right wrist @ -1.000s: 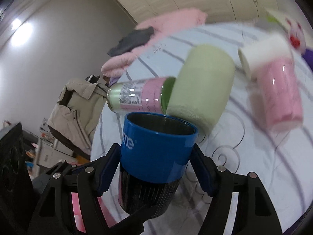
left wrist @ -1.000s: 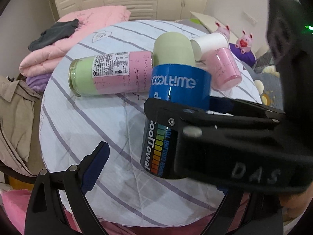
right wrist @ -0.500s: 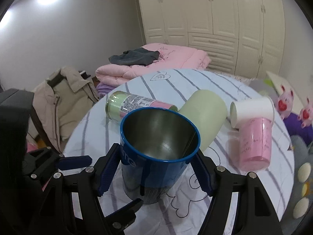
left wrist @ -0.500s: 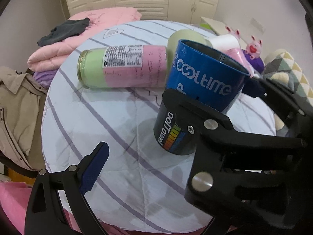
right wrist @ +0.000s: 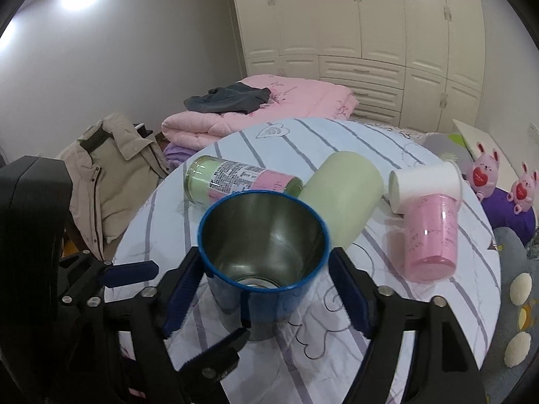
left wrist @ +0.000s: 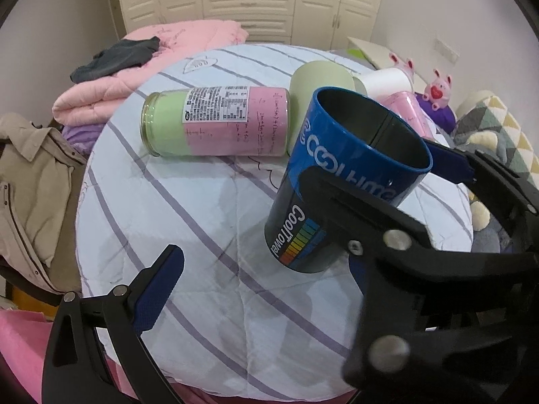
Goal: Flip cup upright
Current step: 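Open the left gripper and withdraw it from the upright cup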
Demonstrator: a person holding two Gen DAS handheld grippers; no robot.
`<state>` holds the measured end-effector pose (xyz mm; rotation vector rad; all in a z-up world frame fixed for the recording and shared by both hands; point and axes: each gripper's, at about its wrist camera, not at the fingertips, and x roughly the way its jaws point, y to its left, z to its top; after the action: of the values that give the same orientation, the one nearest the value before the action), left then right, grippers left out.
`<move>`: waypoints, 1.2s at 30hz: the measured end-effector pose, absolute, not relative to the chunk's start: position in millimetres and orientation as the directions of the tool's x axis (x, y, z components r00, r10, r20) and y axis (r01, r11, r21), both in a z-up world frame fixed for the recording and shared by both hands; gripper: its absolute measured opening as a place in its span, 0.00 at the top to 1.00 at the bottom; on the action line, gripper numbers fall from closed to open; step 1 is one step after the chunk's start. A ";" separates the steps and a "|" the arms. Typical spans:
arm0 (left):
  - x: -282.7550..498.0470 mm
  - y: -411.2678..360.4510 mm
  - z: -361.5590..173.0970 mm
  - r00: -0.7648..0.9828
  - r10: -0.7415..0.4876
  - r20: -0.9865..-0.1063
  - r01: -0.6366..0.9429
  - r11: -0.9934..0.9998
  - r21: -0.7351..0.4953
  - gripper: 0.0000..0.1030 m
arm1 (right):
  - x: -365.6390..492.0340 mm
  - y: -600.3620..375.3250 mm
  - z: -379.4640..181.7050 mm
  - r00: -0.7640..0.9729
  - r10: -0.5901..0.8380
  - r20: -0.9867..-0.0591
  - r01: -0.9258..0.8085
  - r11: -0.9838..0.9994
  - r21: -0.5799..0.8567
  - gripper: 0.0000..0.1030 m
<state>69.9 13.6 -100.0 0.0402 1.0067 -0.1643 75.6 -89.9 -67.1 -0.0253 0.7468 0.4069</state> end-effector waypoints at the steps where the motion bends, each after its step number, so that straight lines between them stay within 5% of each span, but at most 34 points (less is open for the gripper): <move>1: 67.7 13.3 -99.0 0.529 -0.116 -0.841 0.154 0.987 -0.040 0.03 | 73.7 -91.1 -65.5 0.661 0.355 -0.661 -0.370 0.921 0.124 0.23; 18: 34.7 9.0 -80.3 0.583 -0.089 -0.808 0.141 0.990 -0.007 0.03 | 49.4 -92.6 -54.9 0.655 0.437 -0.616 -0.442 0.883 0.156 0.23; 36: 10.6 -24.7 -46.5 0.701 -0.020 -0.713 0.132 0.986 0.103 0.03 | 20.3 -152.4 -28.3 0.749 0.350 -0.563 -0.322 0.934 0.152 0.21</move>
<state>10.6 -24.7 -46.5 0.1504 0.7900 -0.0852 20.3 -152.4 -28.3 0.0463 0.6240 0.3675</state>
